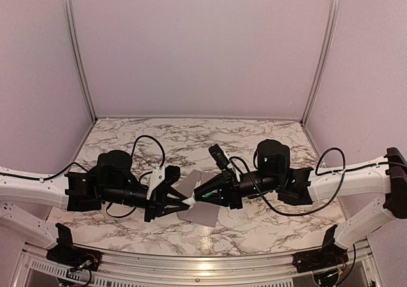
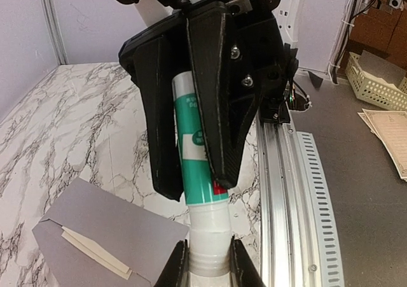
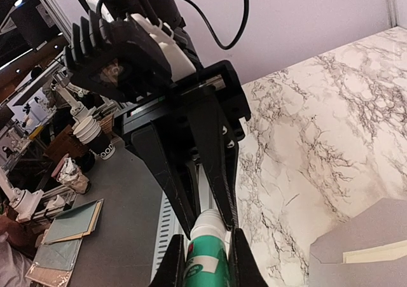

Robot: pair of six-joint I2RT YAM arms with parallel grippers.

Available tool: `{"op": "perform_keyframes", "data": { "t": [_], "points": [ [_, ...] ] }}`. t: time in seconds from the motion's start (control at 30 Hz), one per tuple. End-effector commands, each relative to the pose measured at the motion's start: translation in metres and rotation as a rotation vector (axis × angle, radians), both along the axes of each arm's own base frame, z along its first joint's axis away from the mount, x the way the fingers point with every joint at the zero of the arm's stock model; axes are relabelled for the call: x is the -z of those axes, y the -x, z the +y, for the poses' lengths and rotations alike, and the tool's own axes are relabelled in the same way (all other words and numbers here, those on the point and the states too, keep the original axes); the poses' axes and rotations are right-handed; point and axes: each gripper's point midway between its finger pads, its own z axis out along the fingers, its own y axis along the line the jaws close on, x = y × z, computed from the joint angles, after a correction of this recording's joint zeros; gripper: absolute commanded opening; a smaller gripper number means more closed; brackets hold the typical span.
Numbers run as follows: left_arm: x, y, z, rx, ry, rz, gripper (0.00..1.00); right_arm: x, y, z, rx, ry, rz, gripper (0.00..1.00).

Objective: Place the letter into the envelope and seal it

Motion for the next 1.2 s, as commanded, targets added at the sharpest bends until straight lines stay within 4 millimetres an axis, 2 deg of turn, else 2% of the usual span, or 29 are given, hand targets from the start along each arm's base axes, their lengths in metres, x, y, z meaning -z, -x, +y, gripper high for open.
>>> {"op": "perform_keyframes", "data": {
  "t": [0.0, 0.33, 0.57, 0.83, 1.07, 1.17],
  "points": [
    [-0.054, 0.006, -0.014, 0.045, 0.168, -0.001, 0.16, -0.006, -0.017, 0.009, 0.087, 0.008, -0.044, 0.00],
    [-0.070, 0.014, -0.016, 0.076, 0.226, 0.070, 0.17, 0.001, -0.022, 0.018, 0.128, 0.053, -0.082, 0.00],
    [-0.074, 0.002, -0.013, -0.003, 0.249, 0.063, 0.16, 0.004, -0.020, 0.025, 0.117, 0.055, -0.078, 0.00],
    [-0.073, -0.020, -0.012, -0.111, 0.237, -0.031, 0.13, 0.012, -0.028, 0.038, 0.160, 0.055, -0.005, 0.00],
    [-0.086, -0.021, -0.018, -0.078, 0.260, -0.147, 0.12, 0.017, -0.031, 0.054, 0.166, 0.026, 0.080, 0.00],
    [-0.093, -0.027, -0.018, -0.107, 0.271, -0.195, 0.11, 0.023, -0.035, 0.061, 0.182, 0.037, 0.136, 0.00]
  ]
}}
